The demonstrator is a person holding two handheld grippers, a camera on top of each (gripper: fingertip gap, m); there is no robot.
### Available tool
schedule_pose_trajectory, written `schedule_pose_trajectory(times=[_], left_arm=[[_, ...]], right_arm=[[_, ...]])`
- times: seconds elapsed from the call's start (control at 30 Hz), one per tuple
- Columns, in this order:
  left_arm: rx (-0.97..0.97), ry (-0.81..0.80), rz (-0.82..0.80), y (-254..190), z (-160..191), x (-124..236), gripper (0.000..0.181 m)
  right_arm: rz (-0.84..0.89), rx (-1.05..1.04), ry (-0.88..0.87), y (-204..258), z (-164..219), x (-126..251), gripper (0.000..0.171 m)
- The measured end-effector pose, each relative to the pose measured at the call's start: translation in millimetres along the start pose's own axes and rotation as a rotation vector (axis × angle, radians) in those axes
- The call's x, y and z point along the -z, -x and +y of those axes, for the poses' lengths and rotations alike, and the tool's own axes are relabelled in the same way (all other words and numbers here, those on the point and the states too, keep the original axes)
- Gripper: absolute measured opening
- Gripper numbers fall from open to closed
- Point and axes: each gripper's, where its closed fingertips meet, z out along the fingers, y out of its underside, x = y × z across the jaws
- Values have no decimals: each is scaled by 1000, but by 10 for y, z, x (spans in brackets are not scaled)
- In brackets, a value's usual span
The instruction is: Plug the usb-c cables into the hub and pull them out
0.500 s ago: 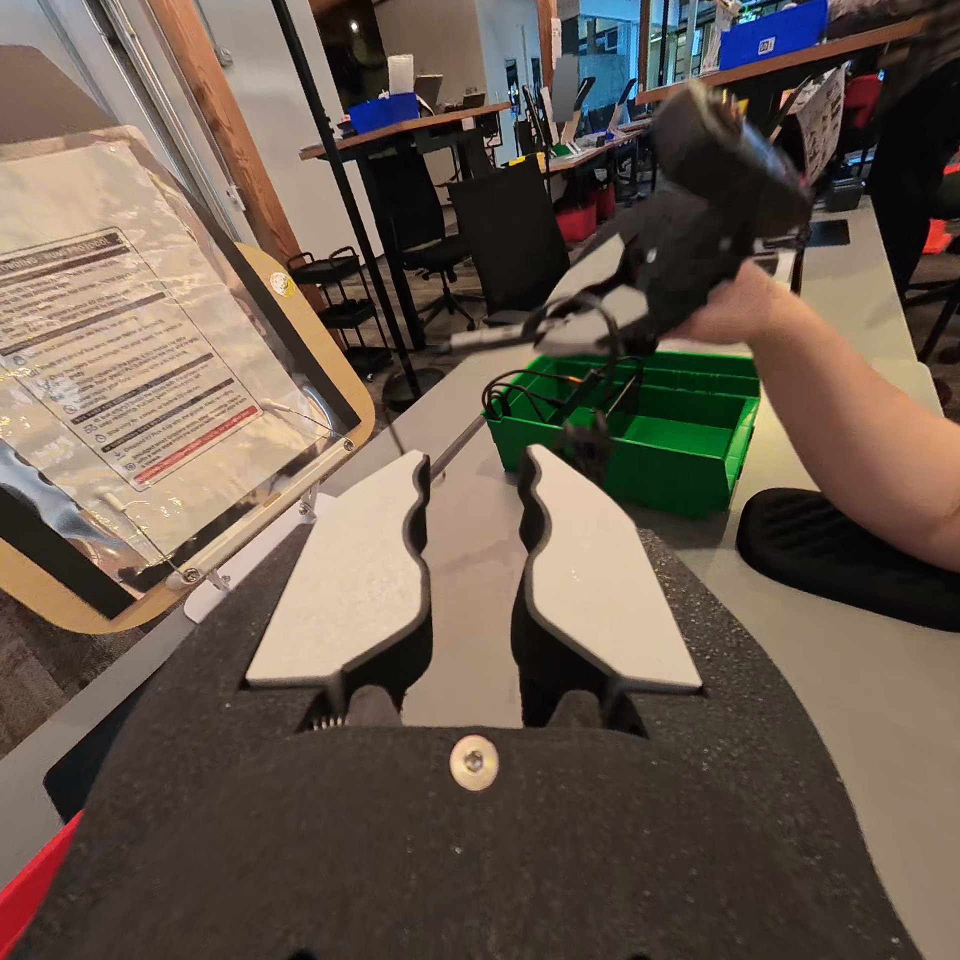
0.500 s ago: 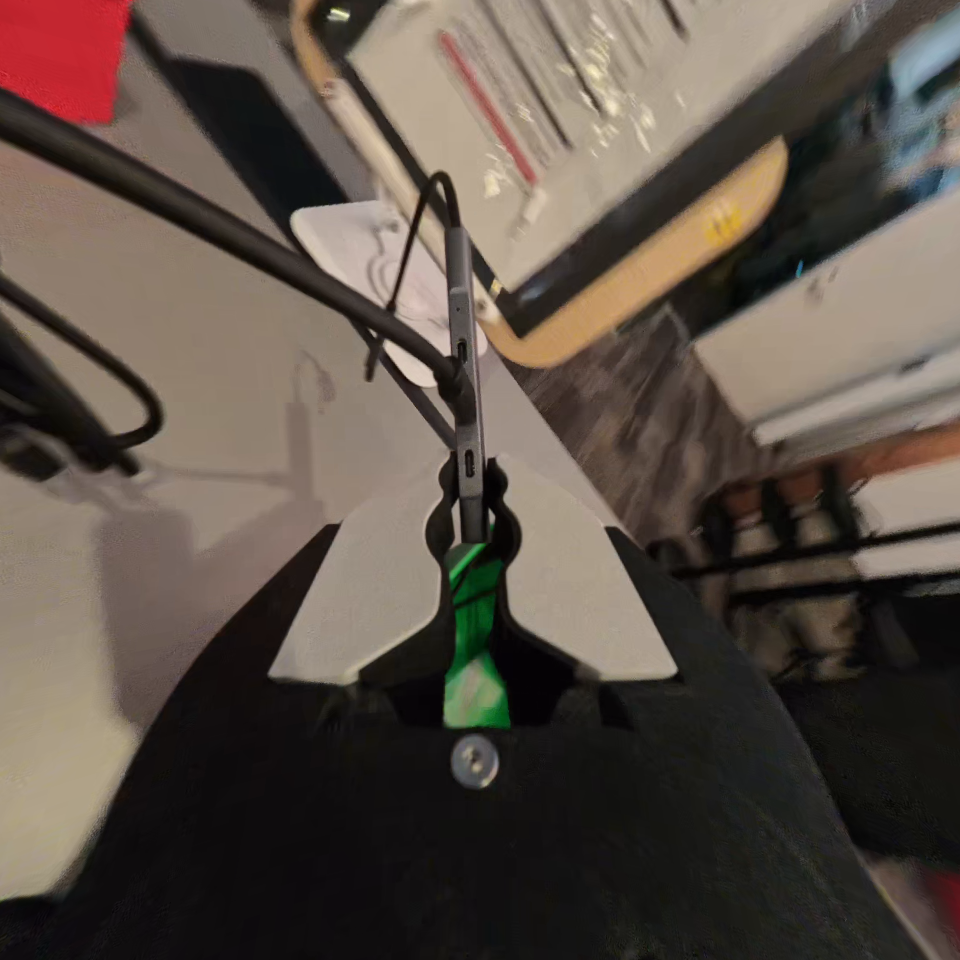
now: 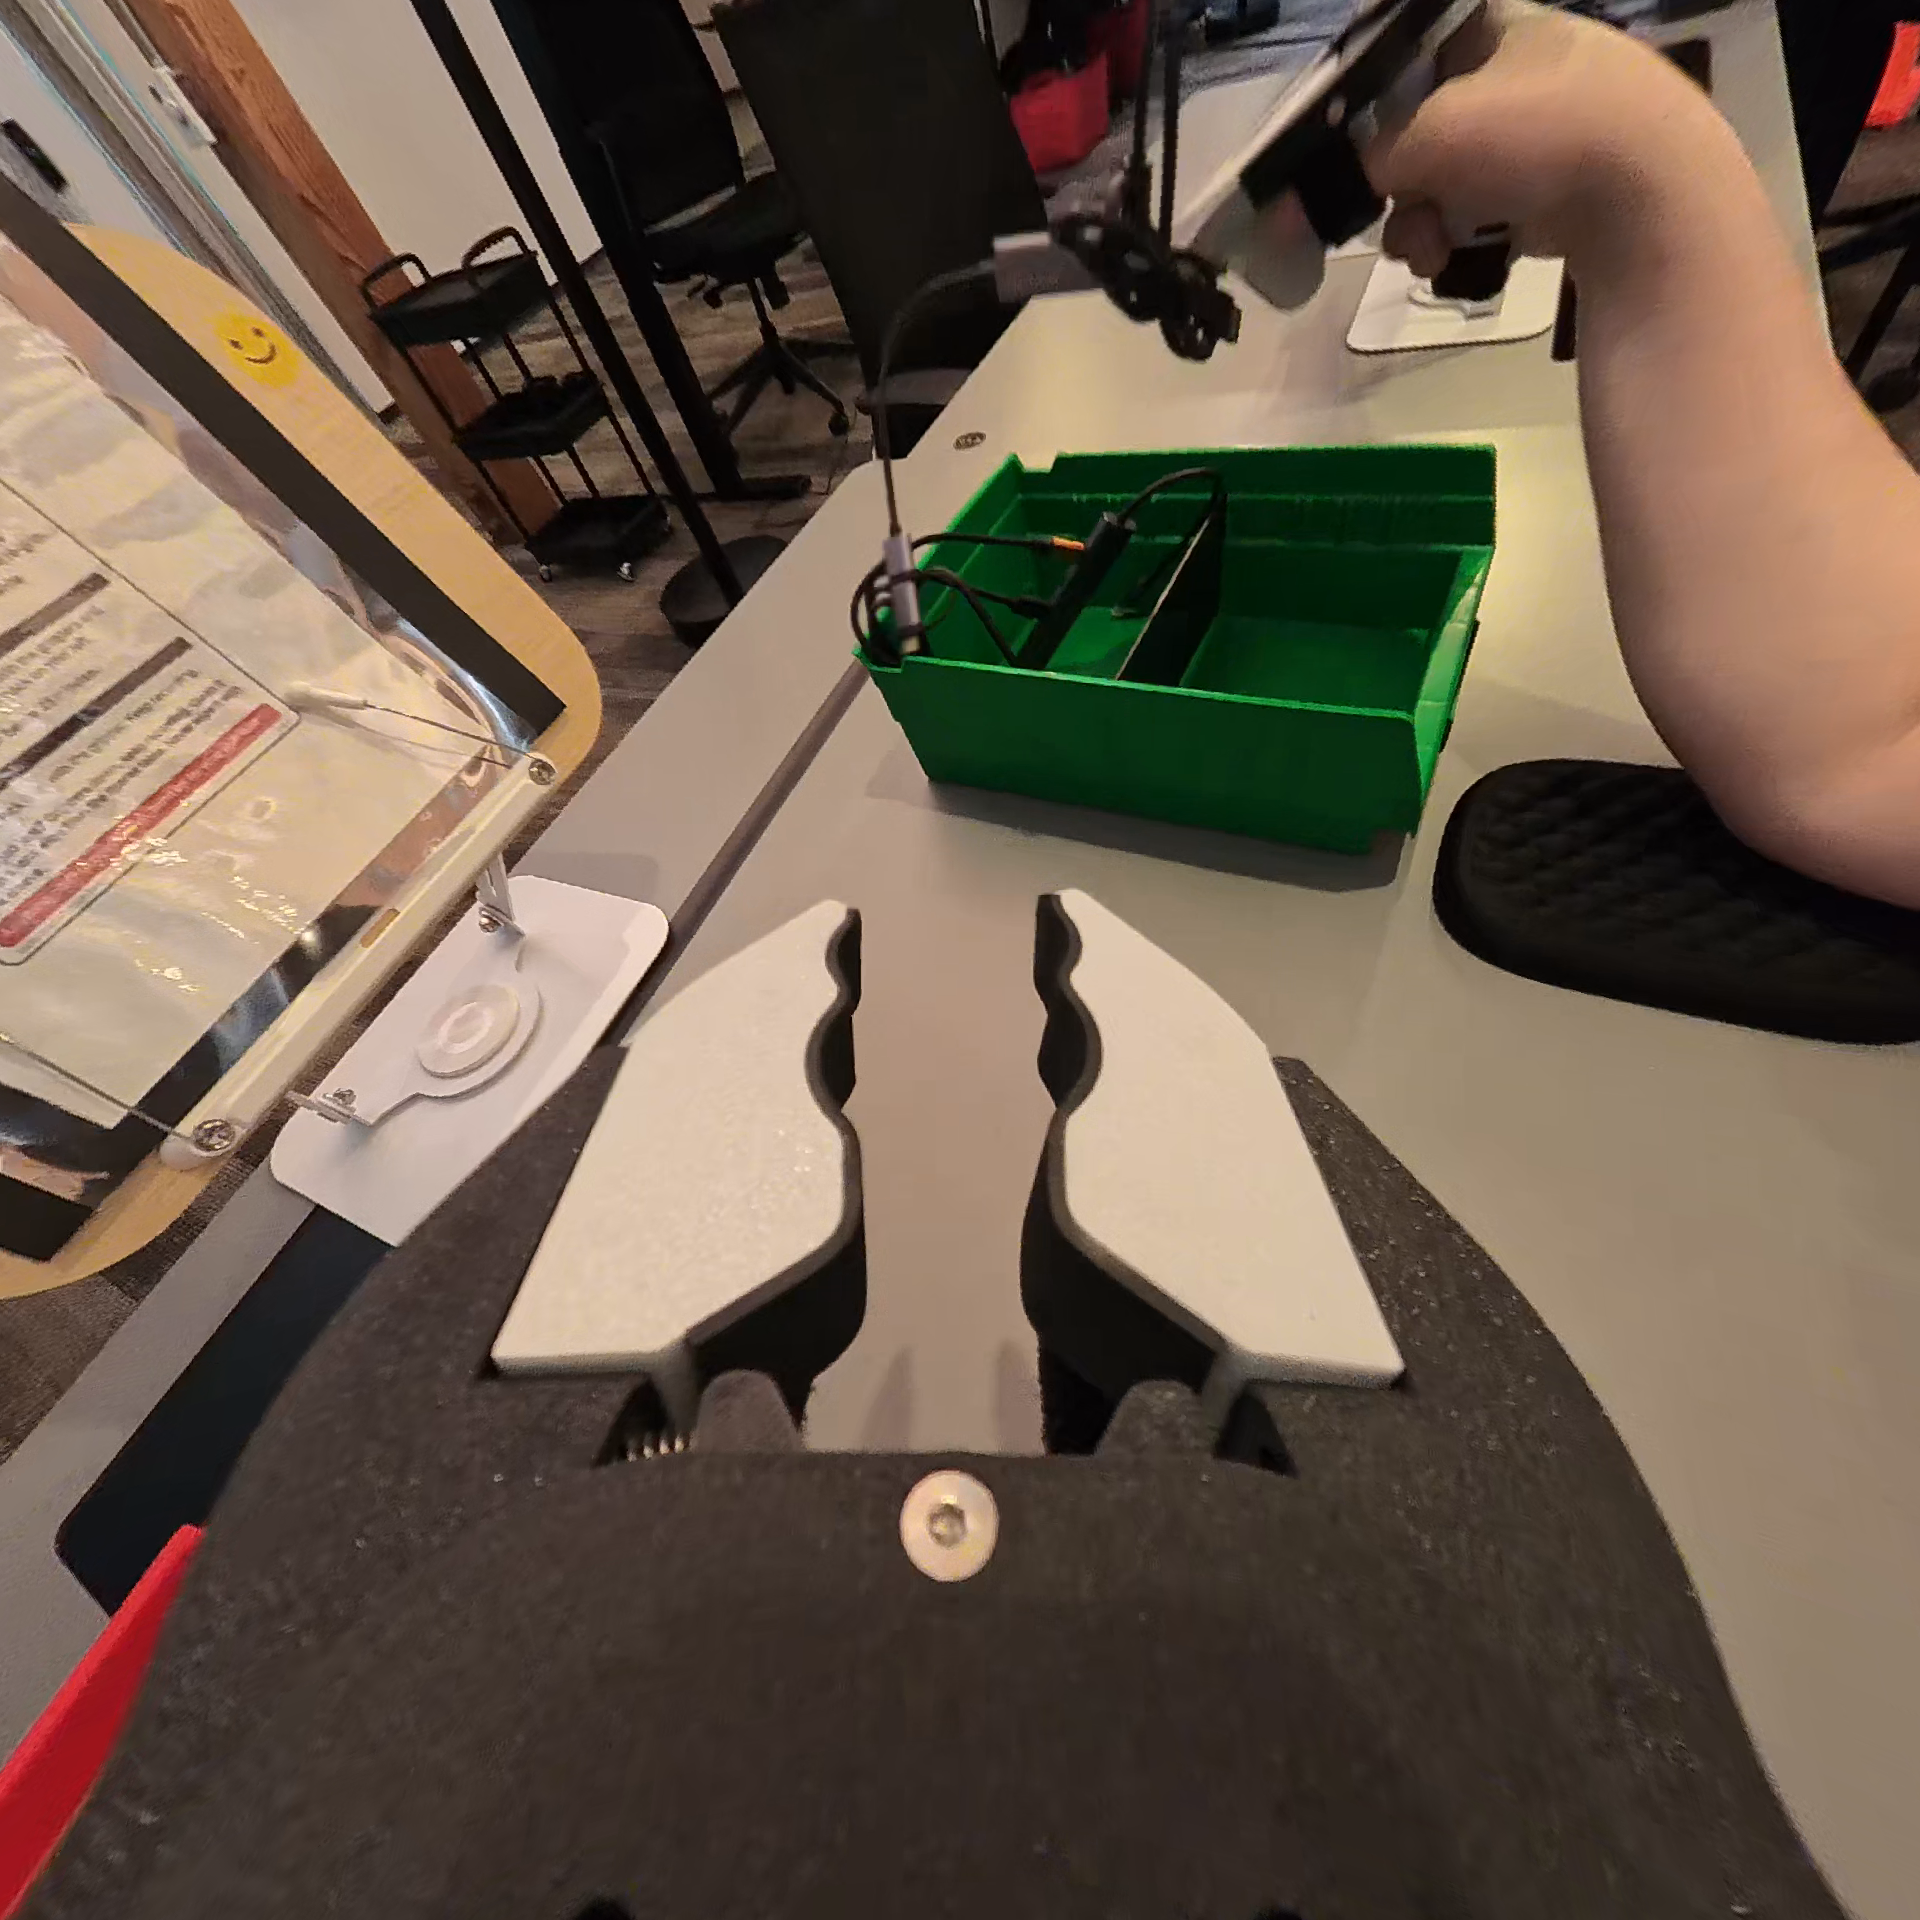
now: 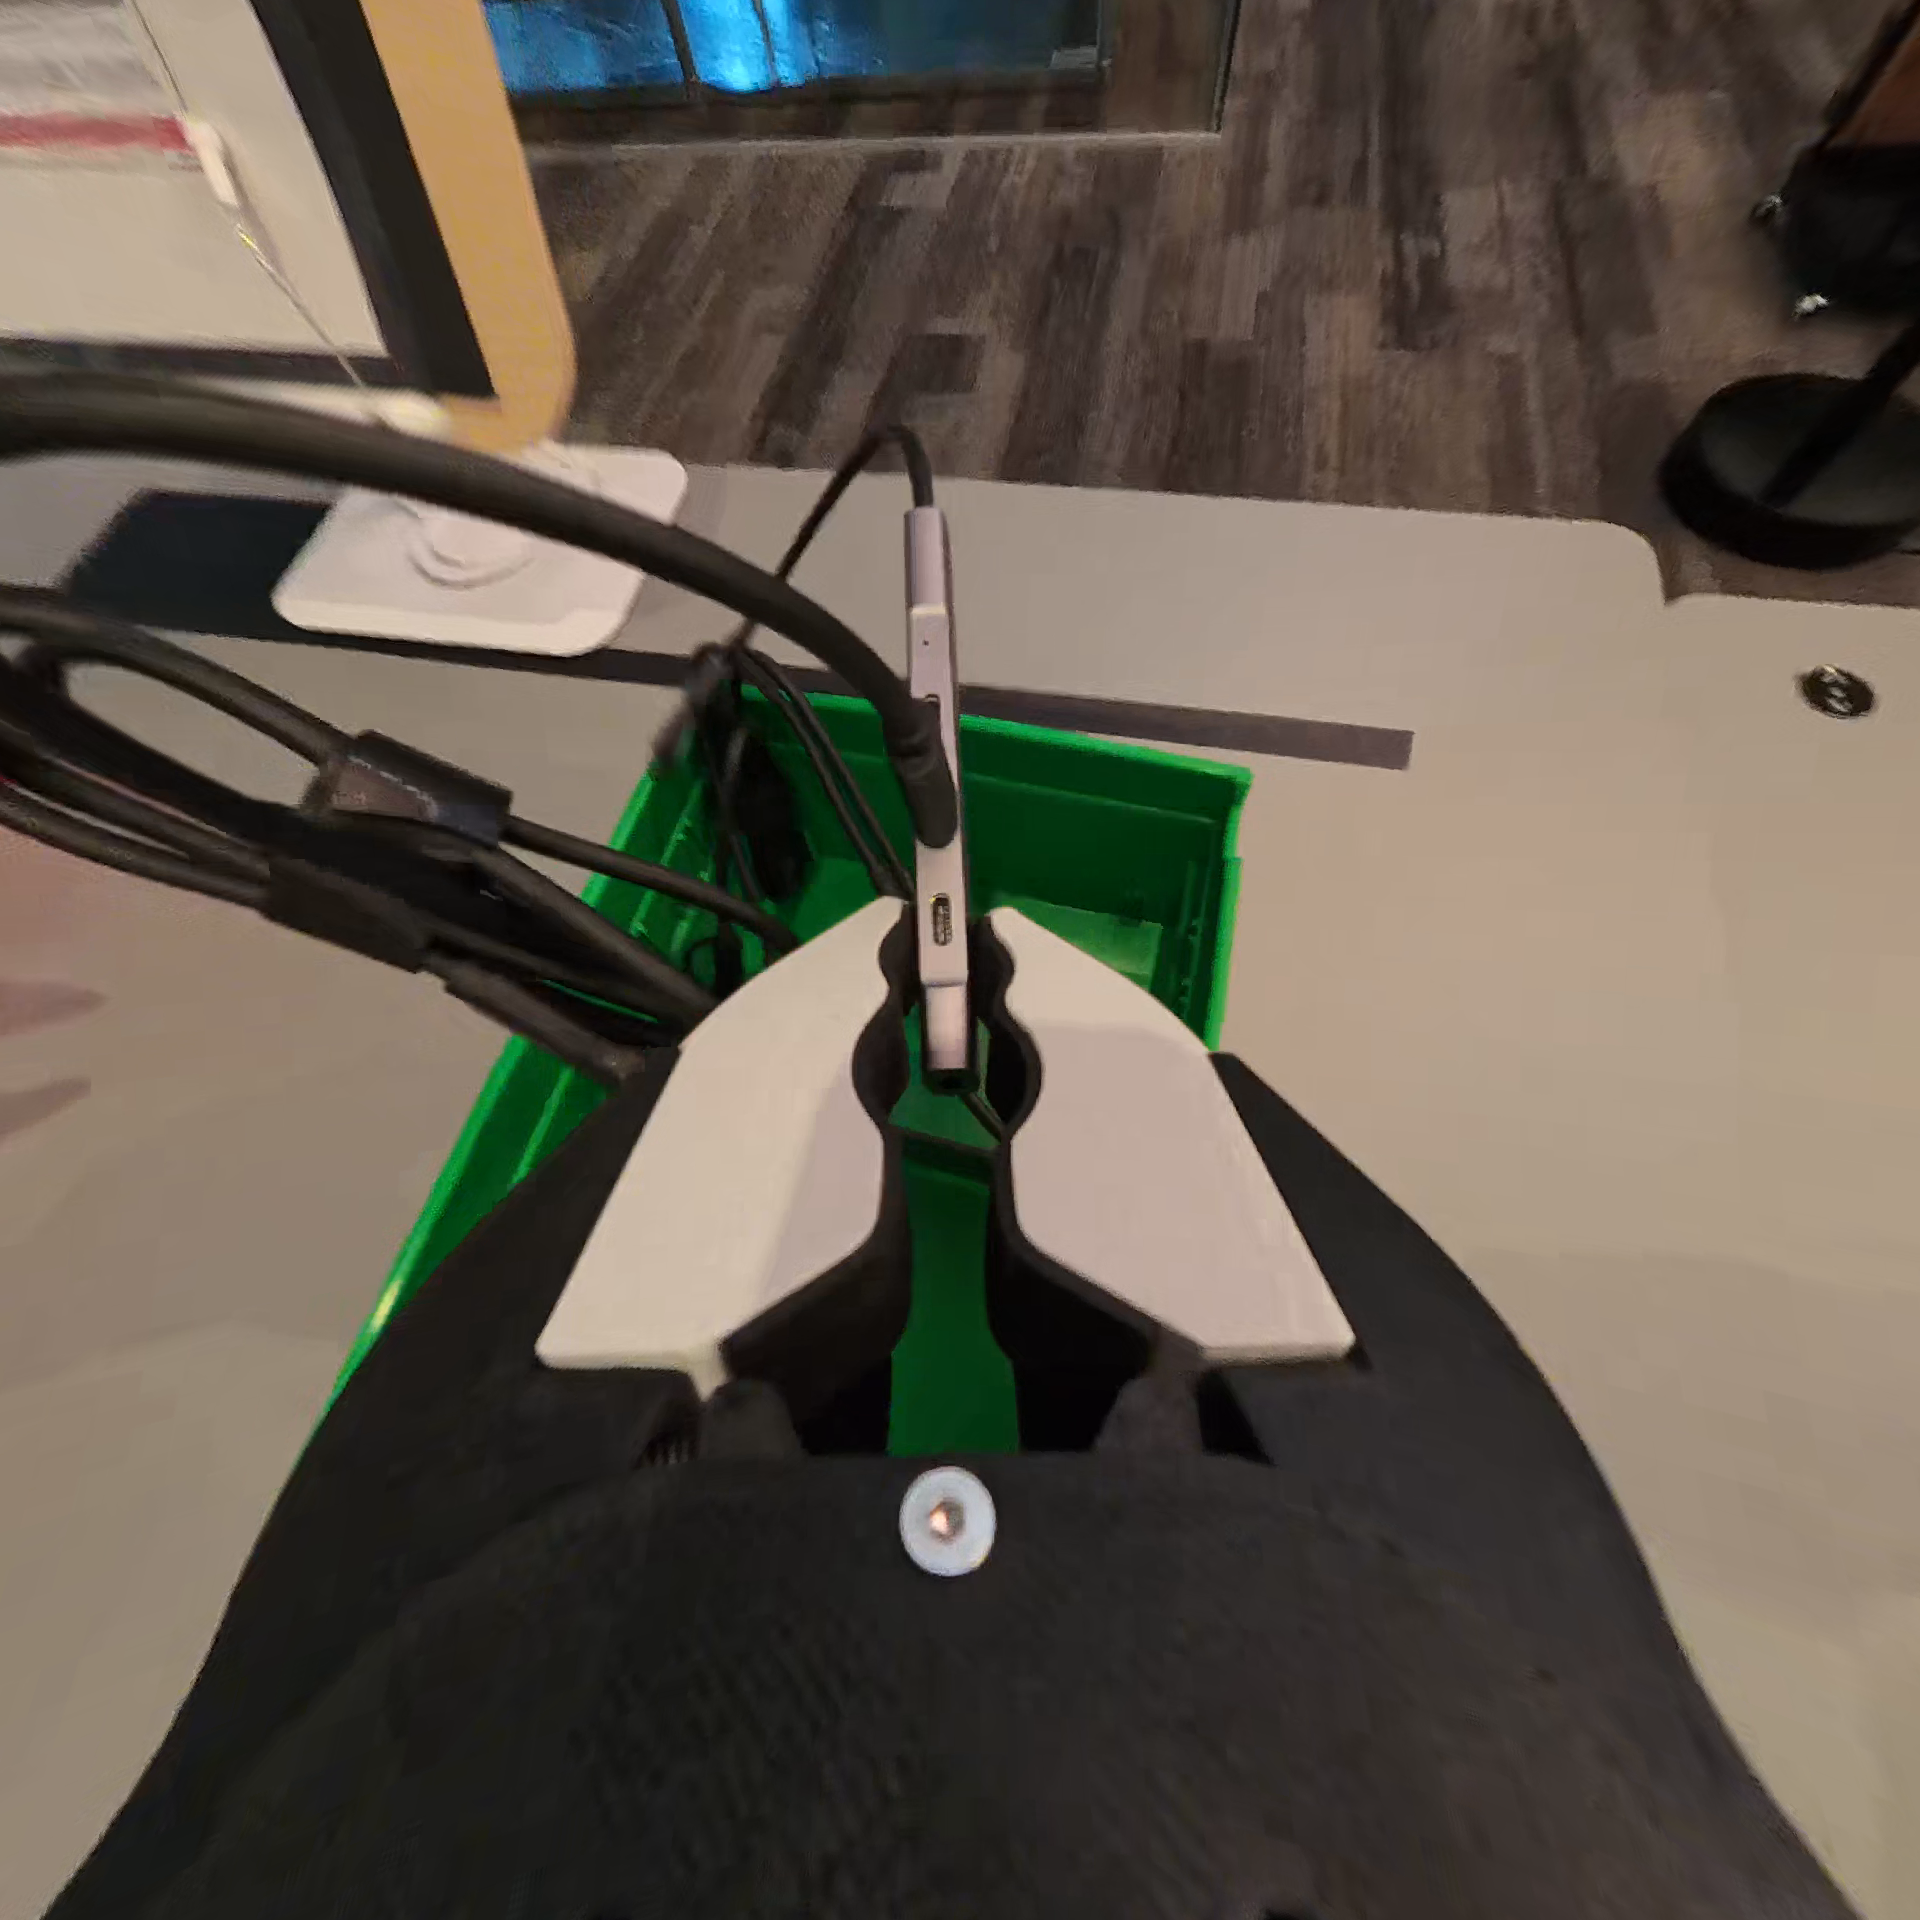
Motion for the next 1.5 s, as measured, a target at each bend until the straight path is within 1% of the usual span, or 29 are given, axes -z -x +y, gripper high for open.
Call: schedule_pose_trajectory(times=[0.03, 0.13, 0.2, 0.27, 0.33, 0.5, 0.6, 0.67, 0.73, 0.8, 0.9, 1.07, 1.13, 1.2, 1.3, 1.43, 1.5], left_arm=[[-4, 8, 7, -18, 10, -16, 31], [-19, 32, 17, -62, 37, -56, 31], [-31, 50, 24, -90, 62, -80, 31], [-40, 67, 30, -113, 86, -100, 31], [-44, 82, 37, -134, 109, -118, 31], [-48, 111, 55, -174, 157, -167, 31], [-54, 138, 67, -204, 204, -205, 31], [-61, 161, 81, -233, 243, -233, 31], [-70, 187, 92, -263, 284, -263, 31], [-78, 205, 93, -277, 312, -292, 31], [-75, 223, 103, -306, 336, -331, 28], [-70, 242, 119, -340, 368, -383, 26], [-68, 245, 124, -349, 374, -394, 26], [-70, 249, 122, -349, 379, -398, 26], [-69, 251, 118, -345, 377, -399, 26], [-61, 254, 120, -346, 378, -402, 26], [-60, 257, 119, -346, 381, -405, 26]], right_arm=[[-24, -12, -43, 15, -55, 55, 10], [-97, -20, -164, 127, -231, 250, 10], [-83, -18, -167, 134, -237, 313, 10], [-51, -7, -103, 111, -143, 293, 10], [-79, -32, -30, 141, -28, 212, 10], [-135, -114, 214, 117, 377, -231, 10], [-141, -126, 250, 108, 435, -428, 11], [-82, -72, 230, 48, 384, -507, 11], [-58, 29, 224, 53, 364, -563, 11], [-33, 76, 231, 25, 380, -604, 11], [-50, 87, 308, 3, 549, -658, 12], [-51, 215, 501, -28, 928, -810, 11], [-88, 167, 536, 45, 986, -871, 11], [-159, 75, 553, 170, 1003, -888, 11], [-249, -58, 537, 327, 930, -824, 11], [-173, -114, 453, 297, 722, -736, 10], [-104, -81, 450, 256, 685, -724, 10]])
